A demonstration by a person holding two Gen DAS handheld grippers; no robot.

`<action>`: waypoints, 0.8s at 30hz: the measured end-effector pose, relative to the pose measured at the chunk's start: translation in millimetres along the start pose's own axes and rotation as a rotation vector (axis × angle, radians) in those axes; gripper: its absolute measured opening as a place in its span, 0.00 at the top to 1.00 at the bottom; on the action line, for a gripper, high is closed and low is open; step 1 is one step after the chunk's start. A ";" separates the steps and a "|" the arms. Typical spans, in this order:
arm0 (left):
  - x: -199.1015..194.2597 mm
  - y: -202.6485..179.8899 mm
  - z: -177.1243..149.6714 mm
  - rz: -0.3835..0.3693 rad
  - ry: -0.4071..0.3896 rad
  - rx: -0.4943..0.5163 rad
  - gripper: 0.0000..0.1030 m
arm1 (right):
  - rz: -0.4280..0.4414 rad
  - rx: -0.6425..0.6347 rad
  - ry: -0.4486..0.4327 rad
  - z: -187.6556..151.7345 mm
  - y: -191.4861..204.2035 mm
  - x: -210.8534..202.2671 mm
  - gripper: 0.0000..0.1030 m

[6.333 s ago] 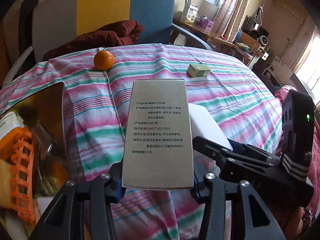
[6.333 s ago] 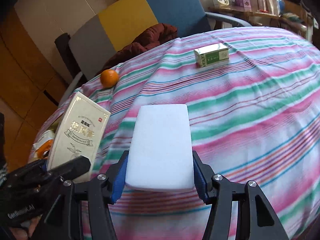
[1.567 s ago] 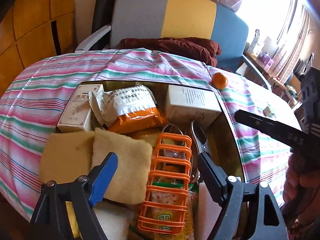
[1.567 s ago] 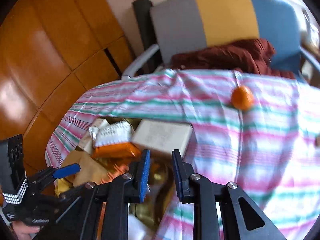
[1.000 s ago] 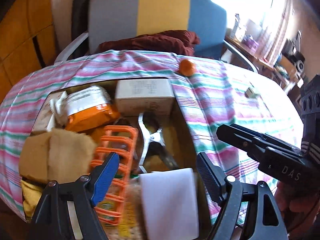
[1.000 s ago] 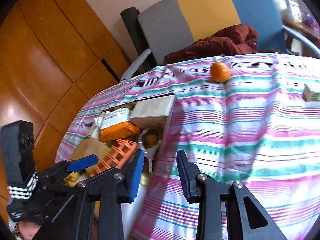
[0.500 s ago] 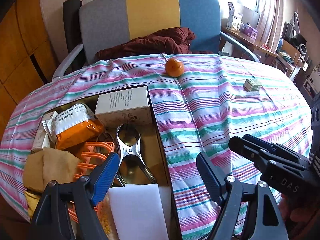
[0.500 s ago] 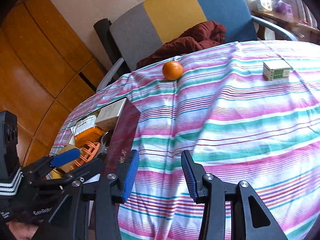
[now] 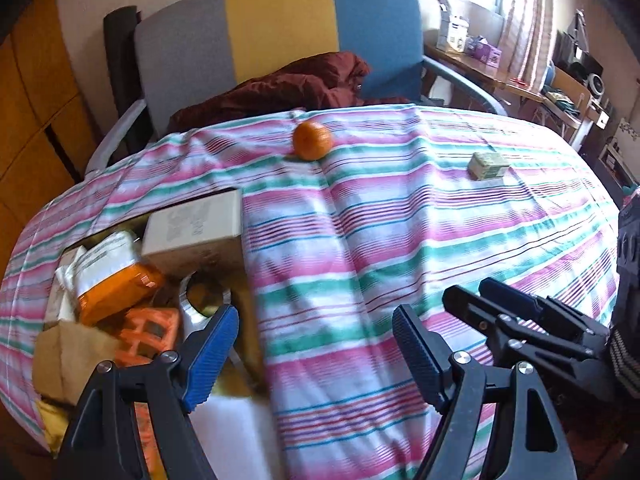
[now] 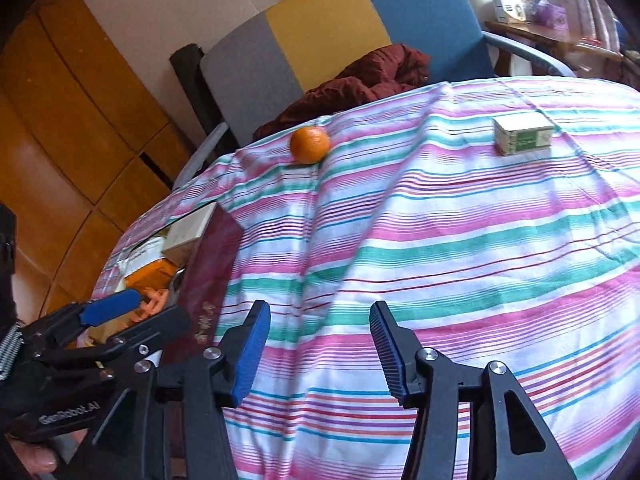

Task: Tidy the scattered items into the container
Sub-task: 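Move both tools back from the tin toward the green box and orange, then grasp the small green-and-white box with the right tool and lift it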

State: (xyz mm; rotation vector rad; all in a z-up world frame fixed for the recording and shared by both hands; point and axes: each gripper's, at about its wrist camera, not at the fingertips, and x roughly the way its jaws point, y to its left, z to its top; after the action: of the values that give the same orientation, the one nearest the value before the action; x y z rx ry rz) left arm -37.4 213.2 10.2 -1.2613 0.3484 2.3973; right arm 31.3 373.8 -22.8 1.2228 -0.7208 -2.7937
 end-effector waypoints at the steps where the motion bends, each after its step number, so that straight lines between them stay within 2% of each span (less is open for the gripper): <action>1: 2.6 -6.7 2.2 -0.010 -0.005 0.003 0.21 | -0.009 0.007 -0.005 0.4 -4.9 -0.3 0.48; 5: 14.9 -26.9 7.7 -0.053 -0.026 0.007 0.21 | -0.070 0.030 -0.028 2.9 -26.9 -2.0 0.47; 8: 28.9 -40.8 9.3 -0.051 -0.042 0.023 0.21 | -0.120 0.051 -0.054 7.4 -46.1 -4.9 0.44; 16: 68.0 -38.9 9.3 0.029 -0.024 -0.018 0.21 | -0.211 0.063 -0.081 19.7 -81.9 -7.3 0.43; 21: 81.3 -37.6 10.7 0.133 -0.044 -0.004 0.20 | -0.254 0.023 -0.070 32.8 -88.8 2.7 0.40; 24: 85.8 -43.3 9.2 0.161 -0.066 0.025 0.13 | -0.288 0.007 -0.077 55.6 -99.4 9.6 0.37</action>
State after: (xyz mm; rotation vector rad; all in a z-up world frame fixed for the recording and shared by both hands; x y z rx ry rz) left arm -67.6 275.5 -57.0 -1.1810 0.4742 2.5535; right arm 2.9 483.5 -37.7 1.3243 -0.6021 -3.0844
